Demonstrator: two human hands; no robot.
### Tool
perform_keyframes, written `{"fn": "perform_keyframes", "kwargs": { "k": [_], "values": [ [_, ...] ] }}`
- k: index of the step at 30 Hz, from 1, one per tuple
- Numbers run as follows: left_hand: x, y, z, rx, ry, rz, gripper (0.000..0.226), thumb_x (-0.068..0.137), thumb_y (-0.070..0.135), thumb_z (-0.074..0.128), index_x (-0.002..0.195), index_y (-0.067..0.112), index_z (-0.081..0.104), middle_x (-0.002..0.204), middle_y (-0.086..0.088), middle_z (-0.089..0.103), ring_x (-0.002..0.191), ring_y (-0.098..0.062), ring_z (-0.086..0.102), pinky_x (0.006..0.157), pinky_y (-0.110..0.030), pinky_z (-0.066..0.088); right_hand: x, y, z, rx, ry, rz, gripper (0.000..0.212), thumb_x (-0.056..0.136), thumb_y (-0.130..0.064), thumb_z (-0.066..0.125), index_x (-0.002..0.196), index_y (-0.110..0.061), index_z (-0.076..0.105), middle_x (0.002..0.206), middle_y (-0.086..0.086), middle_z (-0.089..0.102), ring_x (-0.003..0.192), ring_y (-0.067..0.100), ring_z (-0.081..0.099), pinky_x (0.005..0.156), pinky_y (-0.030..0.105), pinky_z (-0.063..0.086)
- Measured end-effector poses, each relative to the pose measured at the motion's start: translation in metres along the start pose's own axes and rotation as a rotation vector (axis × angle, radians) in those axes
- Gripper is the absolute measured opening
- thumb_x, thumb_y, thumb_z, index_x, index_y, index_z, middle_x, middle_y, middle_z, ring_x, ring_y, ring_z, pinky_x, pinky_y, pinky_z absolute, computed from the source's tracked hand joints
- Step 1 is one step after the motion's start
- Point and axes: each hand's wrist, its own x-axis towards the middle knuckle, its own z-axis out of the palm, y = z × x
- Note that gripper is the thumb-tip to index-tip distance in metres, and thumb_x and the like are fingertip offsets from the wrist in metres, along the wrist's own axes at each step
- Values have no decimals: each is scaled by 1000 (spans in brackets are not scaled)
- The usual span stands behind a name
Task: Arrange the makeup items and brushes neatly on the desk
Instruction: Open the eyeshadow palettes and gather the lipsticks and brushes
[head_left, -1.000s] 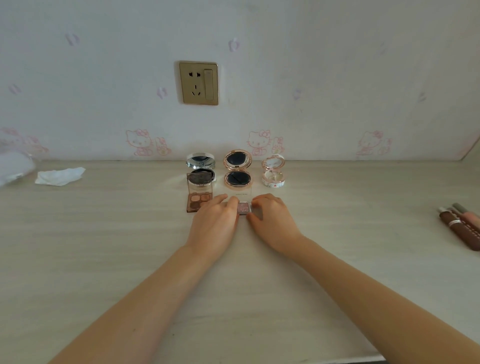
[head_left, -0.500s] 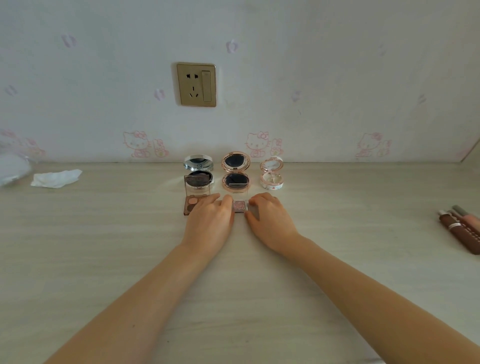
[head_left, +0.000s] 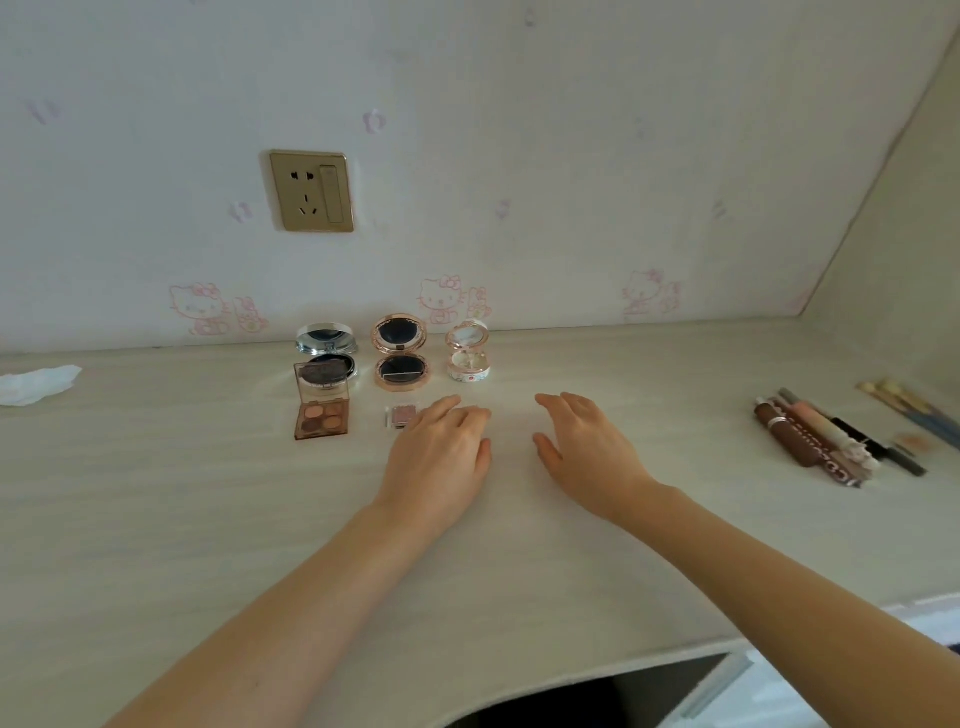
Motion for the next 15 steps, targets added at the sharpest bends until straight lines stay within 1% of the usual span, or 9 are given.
{"fn": "perform_keyframes", "kwargs": {
  "k": [3,5,7,10,11,14,15],
  "values": [
    [9,38,13,-90,4,42,36,95,23,49,129,16,56,125,-3,63,133,-17,41,103,-29,34,-20,33,-23,-31,16,44,48,98,-27,46,142,-12,37,140,9,47,138,21,31,104,34,36],
    [15,66,23,-136,5,76,33,92,20,53,124,13,60,118,-7,65,126,-20,47,98,-31,39,-33,57,-38,-48,37,85,46,97,-27,47,140,-12,39,137,7,50,135,21,34,102,33,38],
    [24,92,33,-171,3,125,31,91,19,53,120,12,62,112,-7,66,119,-22,52,94,-32,41,-46,81,-54,-62,51,128,45,96,-27,48,139,-12,42,136,7,52,134,21,36,104,33,36],
    [39,127,49,-216,-6,189,31,93,20,50,120,12,61,109,-5,66,114,-22,52,90,-31,41,-67,117,-73,-102,85,174,44,95,-26,51,136,-12,46,134,7,54,131,22,41,106,31,33],
    [45,138,53,-231,-11,202,31,93,21,49,121,13,60,110,-5,65,115,-21,51,90,-31,41,-73,129,-78,-117,98,196,43,95,-26,51,136,-12,47,134,7,54,131,22,41,106,32,34],
    [61,173,66,-278,-36,233,30,93,21,49,119,12,60,109,-6,66,115,-23,51,87,-34,43,-94,163,-92,-140,107,270,46,94,-27,52,138,-15,44,143,6,44,137,24,33,105,40,36],
    [66,185,70,-288,-46,245,29,93,21,49,118,12,61,109,-7,66,115,-23,50,87,-35,44,-100,174,-97,-135,104,290,48,94,-27,52,140,-17,42,145,6,42,136,26,35,104,40,37]
  ]
}}
